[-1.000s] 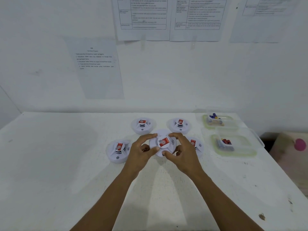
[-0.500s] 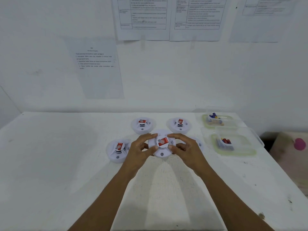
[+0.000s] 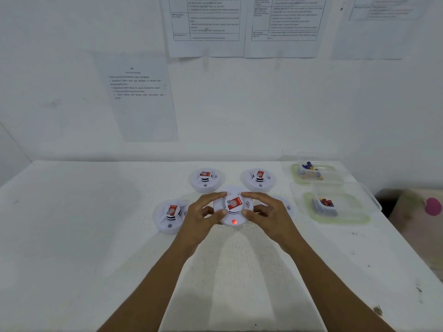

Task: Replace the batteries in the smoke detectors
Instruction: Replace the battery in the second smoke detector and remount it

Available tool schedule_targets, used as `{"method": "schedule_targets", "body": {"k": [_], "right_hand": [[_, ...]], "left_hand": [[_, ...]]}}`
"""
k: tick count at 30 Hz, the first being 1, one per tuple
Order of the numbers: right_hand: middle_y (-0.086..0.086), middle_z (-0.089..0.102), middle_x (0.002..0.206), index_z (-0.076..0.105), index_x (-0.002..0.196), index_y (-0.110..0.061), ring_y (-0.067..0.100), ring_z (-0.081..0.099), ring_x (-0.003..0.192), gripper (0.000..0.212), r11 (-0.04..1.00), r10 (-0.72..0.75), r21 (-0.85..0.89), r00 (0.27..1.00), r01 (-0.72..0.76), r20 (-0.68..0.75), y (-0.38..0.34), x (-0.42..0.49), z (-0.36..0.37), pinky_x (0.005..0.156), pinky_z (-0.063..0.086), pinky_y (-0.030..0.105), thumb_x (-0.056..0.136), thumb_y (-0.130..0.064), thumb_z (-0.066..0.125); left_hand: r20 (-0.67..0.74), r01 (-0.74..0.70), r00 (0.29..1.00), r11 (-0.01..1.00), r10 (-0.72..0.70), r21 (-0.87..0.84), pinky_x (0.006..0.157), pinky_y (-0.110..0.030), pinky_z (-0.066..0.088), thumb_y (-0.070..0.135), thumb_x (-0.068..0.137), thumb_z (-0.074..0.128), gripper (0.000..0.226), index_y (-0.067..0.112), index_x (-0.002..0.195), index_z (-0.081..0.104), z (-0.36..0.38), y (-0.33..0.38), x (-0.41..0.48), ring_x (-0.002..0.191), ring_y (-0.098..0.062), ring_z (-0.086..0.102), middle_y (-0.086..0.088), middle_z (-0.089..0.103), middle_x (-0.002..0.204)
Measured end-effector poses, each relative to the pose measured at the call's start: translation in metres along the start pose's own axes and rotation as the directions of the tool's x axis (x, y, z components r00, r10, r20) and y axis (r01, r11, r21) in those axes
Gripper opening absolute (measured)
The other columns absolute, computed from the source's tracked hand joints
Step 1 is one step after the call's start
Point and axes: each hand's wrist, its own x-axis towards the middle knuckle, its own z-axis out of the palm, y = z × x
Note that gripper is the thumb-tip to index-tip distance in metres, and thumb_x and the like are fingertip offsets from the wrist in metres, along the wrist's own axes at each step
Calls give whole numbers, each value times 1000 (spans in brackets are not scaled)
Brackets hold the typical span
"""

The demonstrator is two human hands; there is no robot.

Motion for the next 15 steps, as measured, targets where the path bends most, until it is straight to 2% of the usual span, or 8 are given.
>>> {"method": "schedule_targets", "body": {"k": [8,12,15], "right_hand": [[2,67,120,65,122,-19,15,69,99,37,1000,-15,-26,1000,14,-12,2,3,1,76,55,21,87,-11,71],[-2,65,124,65,123,-18,16,67,103,36,999,-15,-31,999,14,-34,5,4,2,83,59,30,87,-13,71],[-1,65,123,64,123,-18,17,68,103,36,1000,8,-14,999,-9,-43,7,5,3,82,60,36,88,-15,70]], "left_hand": [[-10,2,1000,1000,-2,-3,81,-41,60,15,85,73,40,24,123,64,1,0,1,109,-25,65,-1,64,127],[-14,7,1000,1000,-7,-1,78,-42,61,15,84,74,40,25,121,64,1,0,2,107,-25,66,-3,61,130],[-15,4,1000,1000,-4,7,78,-39,60,16,84,74,40,25,122,64,1,0,2,107,-24,65,-2,60,130]]}}
